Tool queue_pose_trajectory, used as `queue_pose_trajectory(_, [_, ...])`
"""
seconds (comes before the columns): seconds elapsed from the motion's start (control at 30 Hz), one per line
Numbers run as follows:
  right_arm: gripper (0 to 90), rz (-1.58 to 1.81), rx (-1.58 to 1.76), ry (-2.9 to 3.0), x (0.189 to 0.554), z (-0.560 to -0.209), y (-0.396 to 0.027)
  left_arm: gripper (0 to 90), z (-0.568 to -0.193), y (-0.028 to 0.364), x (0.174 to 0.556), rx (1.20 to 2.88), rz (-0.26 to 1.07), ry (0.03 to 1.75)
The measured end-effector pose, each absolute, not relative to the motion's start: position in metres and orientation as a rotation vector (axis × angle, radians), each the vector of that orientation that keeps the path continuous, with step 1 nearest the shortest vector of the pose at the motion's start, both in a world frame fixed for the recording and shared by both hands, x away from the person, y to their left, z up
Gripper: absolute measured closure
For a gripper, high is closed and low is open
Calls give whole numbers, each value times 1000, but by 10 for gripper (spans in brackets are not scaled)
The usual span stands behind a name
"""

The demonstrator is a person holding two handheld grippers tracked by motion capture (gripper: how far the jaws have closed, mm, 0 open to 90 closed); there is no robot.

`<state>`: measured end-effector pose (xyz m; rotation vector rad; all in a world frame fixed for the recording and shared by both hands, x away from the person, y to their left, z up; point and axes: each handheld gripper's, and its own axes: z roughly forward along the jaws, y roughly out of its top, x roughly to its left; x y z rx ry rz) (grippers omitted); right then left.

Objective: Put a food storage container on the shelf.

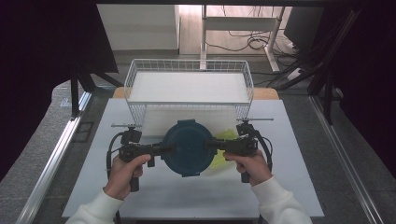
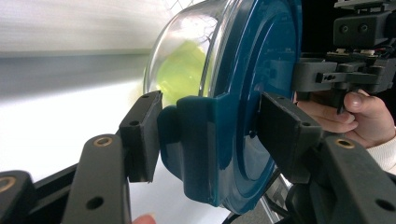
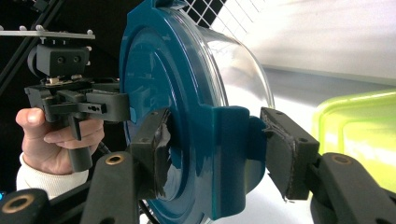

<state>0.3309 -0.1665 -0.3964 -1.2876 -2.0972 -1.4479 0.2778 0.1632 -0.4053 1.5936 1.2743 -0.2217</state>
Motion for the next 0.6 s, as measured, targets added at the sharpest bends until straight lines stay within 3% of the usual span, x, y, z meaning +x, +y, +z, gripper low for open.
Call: queue_pose_trajectory(0.6, [448,-1463,-1276,-2089,346,-375,-159,418,-379,170,292,1596,-187,1259])
